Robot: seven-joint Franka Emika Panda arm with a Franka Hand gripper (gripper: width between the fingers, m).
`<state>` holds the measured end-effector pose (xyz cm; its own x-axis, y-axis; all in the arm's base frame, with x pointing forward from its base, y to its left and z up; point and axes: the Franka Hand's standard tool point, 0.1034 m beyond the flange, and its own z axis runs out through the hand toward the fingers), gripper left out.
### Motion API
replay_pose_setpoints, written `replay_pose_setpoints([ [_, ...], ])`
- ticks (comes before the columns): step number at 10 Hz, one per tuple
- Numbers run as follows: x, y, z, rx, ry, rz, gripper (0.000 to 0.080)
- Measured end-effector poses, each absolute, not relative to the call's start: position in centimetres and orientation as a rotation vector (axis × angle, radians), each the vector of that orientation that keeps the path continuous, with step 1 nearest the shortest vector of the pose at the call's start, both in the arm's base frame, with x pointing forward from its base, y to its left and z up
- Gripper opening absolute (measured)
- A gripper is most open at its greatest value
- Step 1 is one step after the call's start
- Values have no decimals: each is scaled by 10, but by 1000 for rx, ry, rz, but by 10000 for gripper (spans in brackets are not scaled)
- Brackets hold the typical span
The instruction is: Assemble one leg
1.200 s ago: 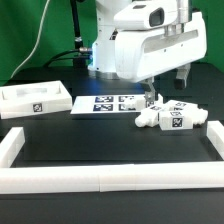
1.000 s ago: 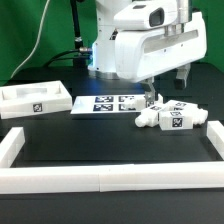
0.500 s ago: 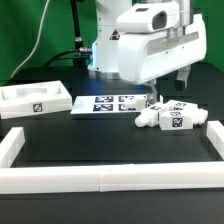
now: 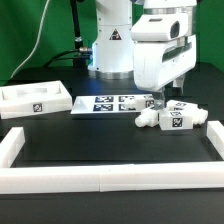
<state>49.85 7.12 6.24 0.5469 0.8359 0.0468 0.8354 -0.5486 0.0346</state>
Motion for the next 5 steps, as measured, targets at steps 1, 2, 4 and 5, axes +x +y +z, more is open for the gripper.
replay_pose_setpoints([
  [1, 498, 71, 62, 2756, 1489, 90, 649],
  [2, 497, 71, 61, 2757, 1490, 88, 649],
  [4, 481, 74, 44, 2766, 1497, 74, 649],
  [5, 478, 74, 39, 2766, 1503, 76, 649],
])
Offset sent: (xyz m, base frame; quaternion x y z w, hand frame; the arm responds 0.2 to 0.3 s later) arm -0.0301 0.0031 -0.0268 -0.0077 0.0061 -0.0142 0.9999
